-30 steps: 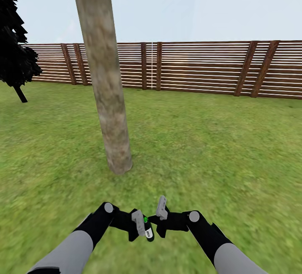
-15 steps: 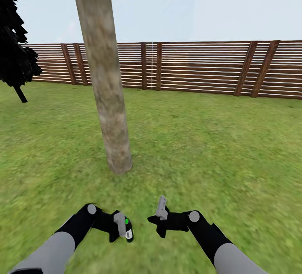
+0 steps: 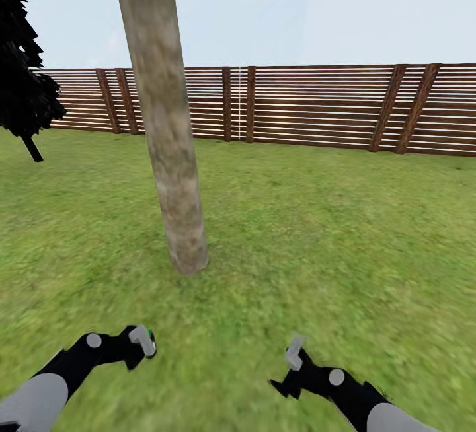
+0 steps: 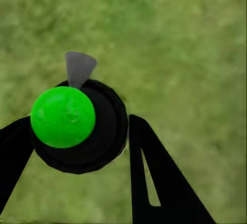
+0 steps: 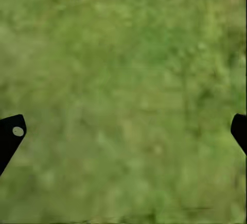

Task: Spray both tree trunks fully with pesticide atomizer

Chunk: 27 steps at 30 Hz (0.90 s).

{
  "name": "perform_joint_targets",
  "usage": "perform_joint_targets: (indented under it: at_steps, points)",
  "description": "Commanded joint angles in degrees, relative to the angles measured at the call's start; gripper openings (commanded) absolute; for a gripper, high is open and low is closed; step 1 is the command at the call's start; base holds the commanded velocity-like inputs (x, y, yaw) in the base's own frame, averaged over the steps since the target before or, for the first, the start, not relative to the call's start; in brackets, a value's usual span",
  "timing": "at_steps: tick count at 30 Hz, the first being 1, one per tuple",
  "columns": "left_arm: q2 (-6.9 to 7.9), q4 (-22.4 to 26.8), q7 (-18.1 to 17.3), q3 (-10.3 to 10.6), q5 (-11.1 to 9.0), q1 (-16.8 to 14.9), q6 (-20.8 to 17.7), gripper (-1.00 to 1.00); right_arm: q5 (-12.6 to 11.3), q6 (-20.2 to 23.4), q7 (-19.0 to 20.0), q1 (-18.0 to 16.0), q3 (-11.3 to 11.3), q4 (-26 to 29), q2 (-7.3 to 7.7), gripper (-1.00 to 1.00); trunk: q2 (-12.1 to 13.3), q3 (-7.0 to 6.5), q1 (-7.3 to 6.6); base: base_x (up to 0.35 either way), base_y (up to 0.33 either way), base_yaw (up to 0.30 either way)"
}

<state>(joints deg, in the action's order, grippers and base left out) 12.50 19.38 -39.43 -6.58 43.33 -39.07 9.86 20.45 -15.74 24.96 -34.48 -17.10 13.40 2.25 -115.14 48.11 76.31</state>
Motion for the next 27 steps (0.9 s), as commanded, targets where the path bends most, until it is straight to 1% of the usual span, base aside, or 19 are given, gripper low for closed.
perform_joint_targets:
  at_steps: [1,2,3,4,5,6,7,8,9,10,11,12,13,15,18,20,22,25,27]
  points:
    - [-0.1,-1.0,2.0,-1.2,-1.0,0.0,0.3,-1.0,-0.3,-1.1,-4.3,0.0,0.3,-2.4,0.03,1.0,0.0,0.04,-0.01,0.0,0.0,0.0]
    - [-0.17,-2.6,6.1,-2.4,-4.9,0.0,0.0,-1.0,-2.5,-3.2,-13.0,0.0,0.2,-6.3,0.01,1.0,0.0,0.04,-0.01,0.0,0.0,0.0]
    - [-0.29,-3.5,9.3,-3.2,-8.3,0.0,-0.1,-1.0,-5.1,-4.6,-19.8,0.1,0.2,-8.3,-0.08,1.0,0.0,0.04,-0.01,0.0,0.0,0.0]
    - [-0.33,-4.0,11.3,-3.5,-10.4,0.0,-0.2,-1.0,-7.0,-5.1,-23.6,0.1,0.2,-9.1,-0.14,1.0,0.0,0.04,-0.01,0.0,0.0,0.0]
    - [-0.45,-4.7,14.5,-3.7,-13.9,0.0,-0.6,-1.0,-10.3,-5.6,-28.1,0.4,0.2,-9.9,-0.17,1.0,0.0,0.04,-0.01,0.0,0.0,0.0]
    - [-0.56,-5.7,17.4,-3.8,-17.0,0.0,-1.3,-1.0,-13.4,-6.1,-30.7,1.0,0.2,-10.3,-0.11,1.0,0.0,0.04,-0.01,0.0,0.0,0.0]
    - [-0.68,-6.5,19.2,-3.8,-19.0,0.0,-1.9,-1.0,-15.4,-6.5,-31.7,1.5,0.3,-10.4,-0.06,1.0,0.0,0.04,-0.01,0.0,0.0,0.0]
    - [-1.12,-7.6,21.6,-3.9,-21.8,0.0,-2.8,-1.0,-18.6,-7.5,-32.6,2.1,0.3,-10.5,0.02,1.0,0.0,0.04,-0.01,0.0,0.0,0.0]
    - [-1.7,-8.3,23.9,-3.9,-24.2,0.0,-3.5,-1.0,-22.1,-8.6,-33.2,2.6,0.3,-10.6,0.1,1.0,0.0,0.04,-0.01,0.0,0.0,0.0]
    - [-2.34,-8.6,27.0,-3.9,-26.2,0.0,-4.4,-1.0,-27.5,-9.7,-34.9,3.1,0.3,-10.7,0.47,1.0,0.0,0.04,-0.01,0.0,0.0,0.0]
    - [-2.64,-8.7,29.3,-4.1,-27.2,0.0,-6.0,-1.0,-31.4,-10.4,-36.9,3.5,0.3,-10.9,0.85,1.0,0.0,0.04,-0.01,0.0,0.0,0.0]
    - [-2.94,-8.5,30.8,-4.1,-27.9,-0.1,-8.5,-1.0,-34.0,-11.2,-38.0,4.1,0.2,-11.0,1.05,1.0,0.0,0.04,-0.01,0.0,0.0,0.0]
    - [-3.48,-8.3,31.5,-4.1,-28.5,-0.2,-11.6,-1.0,-35.3,-11.8,-38.6,4.8,0.2,-11.1,1.15,1.0,0.0,0.04,-0.01,0.0,0.0,0.0]
    - [-4.58,-8.1,31.8,-4.0,-29.4,-0.6,-17.7,-1.0,-36.2,-12.3,-38.8,5.5,0.0,-11.1,1.17,1.0,0.0,0.04,-0.01,0.0,0.0,0.0]
    - [-5.75,-8.0,31.6,-4.0,-29.7,-1.7,-21.7,-1.0,-36.6,-12.4,-37.6,5.9,0.0,-11.1,1.12,1.0,0.0,0.04,-0.01,0.0,0.0,0.0]
    - [-6.25,-7.9,31.5,-3.9,-29.7,-2.9,-26.6,-1.0,-36.6,-12.4,-37.3,5.9,-0.1,-11.1,0.99,1.0,0.0,0.04,-0.01,0.0,0.0,0.0]
    - [-6.37,-7.6,31.2,-3.9,-29.7,-4.4,-30.7,-1.0,-36.7,-12.4,-37.2,6.0,-0.1,-11.1,0.83,1.0,0.0,0.04,-0.01,0.0,0.0,0.0]
    - [-6.93,-4.3,27.6,-3.6,-29.6,-5.1,-32.9,-1.0,-36.8,-12.4,-37.2,7.2,-0.1,-11.1,0.6,1.0,0.0,0.04,-0.01,0.002,0.0,0.0]
    - [-7.34,-2.1,26.5,-3.5,-29.6,-4.9,-33.2,-1.0,-36.8,-12.5,-37.2,7.8,-0.2,-11.1,0.53,1.0,0.0,0.04,-0.01,0.159,0.0,0.0]
